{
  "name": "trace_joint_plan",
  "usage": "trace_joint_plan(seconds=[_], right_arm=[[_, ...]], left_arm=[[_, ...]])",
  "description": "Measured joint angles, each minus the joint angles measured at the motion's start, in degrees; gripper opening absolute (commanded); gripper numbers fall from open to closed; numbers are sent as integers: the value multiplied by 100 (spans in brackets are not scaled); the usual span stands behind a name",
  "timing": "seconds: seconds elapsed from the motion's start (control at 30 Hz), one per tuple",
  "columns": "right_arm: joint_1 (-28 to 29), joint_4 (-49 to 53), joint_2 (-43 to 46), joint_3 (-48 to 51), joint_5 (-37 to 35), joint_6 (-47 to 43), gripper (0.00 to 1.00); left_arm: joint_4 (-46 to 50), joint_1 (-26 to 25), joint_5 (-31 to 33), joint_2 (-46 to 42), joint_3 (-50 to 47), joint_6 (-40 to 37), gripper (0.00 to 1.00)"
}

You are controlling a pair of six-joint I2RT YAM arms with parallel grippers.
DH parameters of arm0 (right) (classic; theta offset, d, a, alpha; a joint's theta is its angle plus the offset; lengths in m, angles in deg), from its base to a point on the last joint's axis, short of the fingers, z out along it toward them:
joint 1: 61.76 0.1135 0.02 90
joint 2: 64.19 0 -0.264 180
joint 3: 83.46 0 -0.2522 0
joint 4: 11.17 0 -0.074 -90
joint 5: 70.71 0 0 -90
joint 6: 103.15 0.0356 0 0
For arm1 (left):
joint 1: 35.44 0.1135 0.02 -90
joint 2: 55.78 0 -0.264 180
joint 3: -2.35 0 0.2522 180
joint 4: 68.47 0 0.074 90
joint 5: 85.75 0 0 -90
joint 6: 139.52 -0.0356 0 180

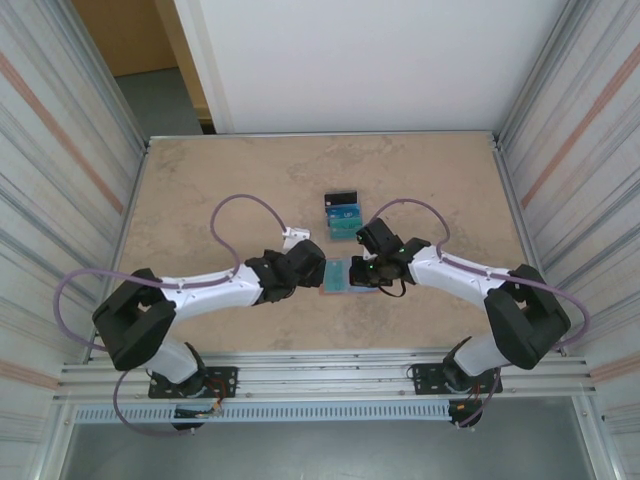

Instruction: Take the credit cards out of the card holder

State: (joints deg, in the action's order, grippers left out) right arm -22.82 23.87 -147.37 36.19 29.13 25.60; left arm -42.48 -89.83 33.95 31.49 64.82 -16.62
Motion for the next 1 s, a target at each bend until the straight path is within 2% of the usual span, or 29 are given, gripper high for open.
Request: trace_joint_plan(seconds=[0.37, 0.57, 0.77, 1.0], right_arm=[[-175, 15, 76, 107, -2, -28, 16], [-212, 179, 149, 173, -282, -37, 18], [-358, 391, 197, 205, -667, -37, 28], [-599, 741, 280, 254, -1174, -20, 30]], left_arm=[[70, -131, -7, 588, 356, 37, 99], [129, -197, -11, 861, 525, 37, 99], [136, -227, -26, 973, 632, 37, 99], [170, -227, -44, 986, 647, 87, 99]])
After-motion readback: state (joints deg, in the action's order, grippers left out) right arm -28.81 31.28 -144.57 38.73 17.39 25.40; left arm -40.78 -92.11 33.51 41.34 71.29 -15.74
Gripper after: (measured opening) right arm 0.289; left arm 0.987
